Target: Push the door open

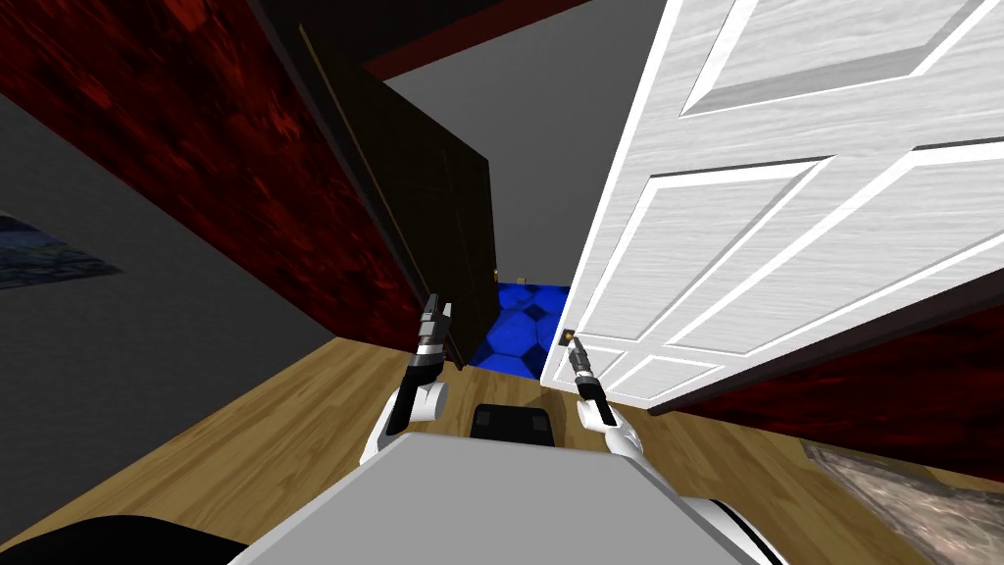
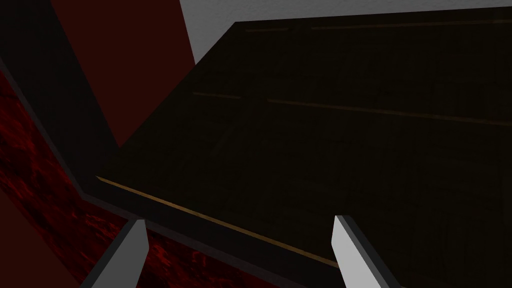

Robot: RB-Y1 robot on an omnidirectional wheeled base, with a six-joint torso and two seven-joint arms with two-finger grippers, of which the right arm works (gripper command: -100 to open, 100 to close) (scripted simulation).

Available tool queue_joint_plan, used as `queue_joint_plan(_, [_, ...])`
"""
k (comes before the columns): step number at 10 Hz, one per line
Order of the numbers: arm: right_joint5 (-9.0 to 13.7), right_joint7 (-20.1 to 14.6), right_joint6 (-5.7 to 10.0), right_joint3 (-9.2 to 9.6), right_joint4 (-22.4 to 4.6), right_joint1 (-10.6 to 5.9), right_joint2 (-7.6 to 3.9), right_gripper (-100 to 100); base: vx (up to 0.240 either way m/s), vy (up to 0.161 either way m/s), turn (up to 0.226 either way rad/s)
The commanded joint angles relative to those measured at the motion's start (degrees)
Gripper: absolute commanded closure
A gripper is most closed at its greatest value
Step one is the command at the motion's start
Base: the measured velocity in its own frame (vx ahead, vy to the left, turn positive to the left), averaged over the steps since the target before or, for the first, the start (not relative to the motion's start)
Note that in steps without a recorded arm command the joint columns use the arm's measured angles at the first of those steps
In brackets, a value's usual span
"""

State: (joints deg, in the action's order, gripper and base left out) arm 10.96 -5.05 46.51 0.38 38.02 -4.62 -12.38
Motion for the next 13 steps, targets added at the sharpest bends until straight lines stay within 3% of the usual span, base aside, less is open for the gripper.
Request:
queue_joint_plan(1, [0.1,0.2,-0.04,-0.24,-0.2,-0.15,0.14,-100,0.222,-0.02,0.026])
queue_joint_plan(3, [0.1,0.2,-0.03,-0.27,-0.2,-0.19,0.16,-100,0.142,-0.028,0.009])
queue_joint_plan(4, [0.1,0.2,-0.03,-0.27,-0.2,-0.19,0.16,100,-0.016,0.007,-0.004])
queue_joint_plan(9, [0.1,0.2,-0.03,-0.27,-0.2,-0.19,0.16,100,-0.014,0.003,0.001])
queue_joint_plan(13, [0.9,1.9,-0.08,-2.03,-0.8,-0.69,0.92,100,0.146,0.006,-0.048])
